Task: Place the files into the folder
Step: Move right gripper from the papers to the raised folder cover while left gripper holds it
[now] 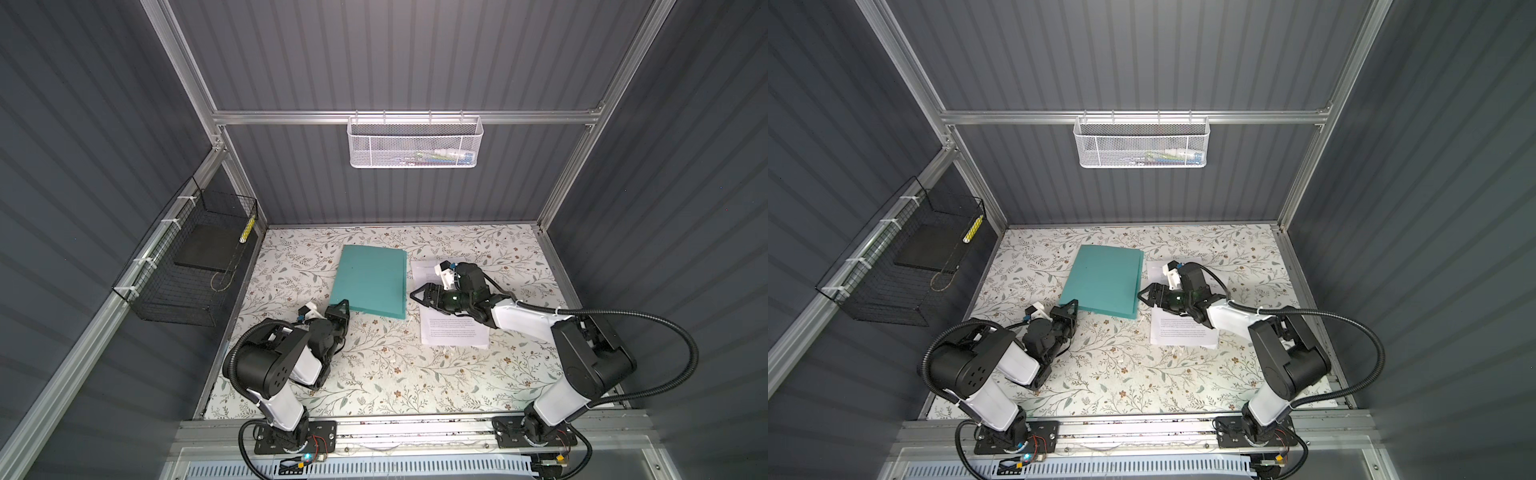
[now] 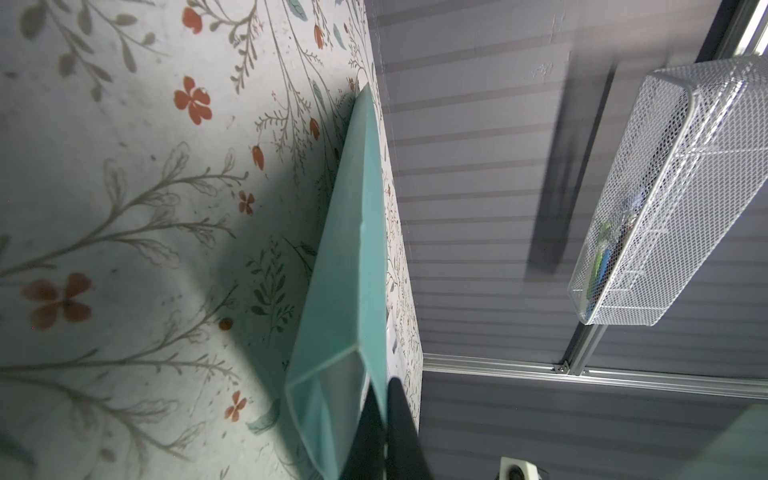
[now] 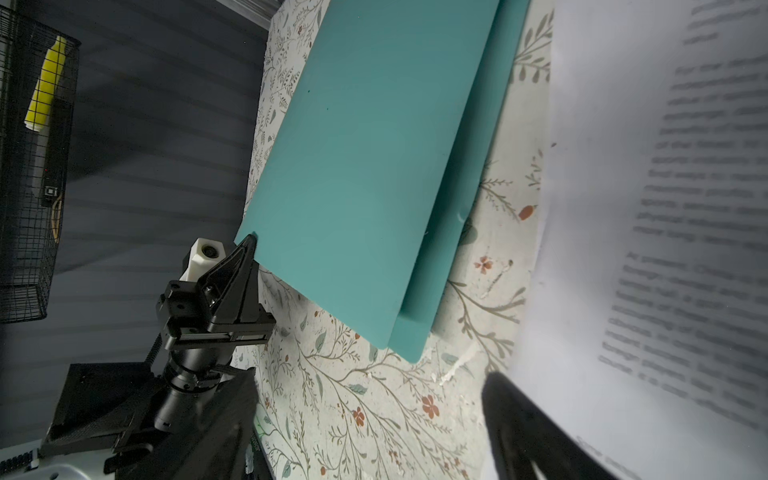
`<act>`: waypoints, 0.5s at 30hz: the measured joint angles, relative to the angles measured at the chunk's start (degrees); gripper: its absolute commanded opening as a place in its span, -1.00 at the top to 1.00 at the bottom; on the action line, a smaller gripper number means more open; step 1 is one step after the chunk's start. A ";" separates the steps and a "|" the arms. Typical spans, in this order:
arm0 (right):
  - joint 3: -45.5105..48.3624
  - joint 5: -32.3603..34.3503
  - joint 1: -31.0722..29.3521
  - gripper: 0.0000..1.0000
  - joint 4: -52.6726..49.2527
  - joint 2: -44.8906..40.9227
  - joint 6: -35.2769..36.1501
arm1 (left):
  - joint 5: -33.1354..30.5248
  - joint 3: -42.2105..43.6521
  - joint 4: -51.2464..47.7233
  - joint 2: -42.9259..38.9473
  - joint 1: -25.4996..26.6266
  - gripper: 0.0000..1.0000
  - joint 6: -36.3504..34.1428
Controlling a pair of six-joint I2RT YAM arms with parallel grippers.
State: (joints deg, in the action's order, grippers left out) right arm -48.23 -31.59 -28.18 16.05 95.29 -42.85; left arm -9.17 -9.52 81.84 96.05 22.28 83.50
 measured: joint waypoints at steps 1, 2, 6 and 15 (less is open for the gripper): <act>-0.42 -0.42 -0.09 -0.48 0.63 1.05 -0.66 | 0.02 0.00 0.00 -0.17 0.00 1.00 0.20; -0.74 -0.85 -0.17 -0.39 1.46 2.12 -1.31 | 0.04 0.00 0.00 -0.33 0.00 1.00 0.39; -2.21 -3.17 -0.33 -0.12 5.25 6.58 -4.26 | 0.20 0.07 0.04 -0.70 0.00 1.00 1.01; -8.00 -7.48 -0.63 0.21 11.69 16.83 -10.60 | 0.52 0.66 0.46 -0.70 0.00 1.00 1.27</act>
State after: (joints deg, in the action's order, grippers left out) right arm -56.23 -39.07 -28.82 27.75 112.12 -53.45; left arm -8.64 -8.86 82.30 95.35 22.28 84.77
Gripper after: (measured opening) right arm 0.401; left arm 0.046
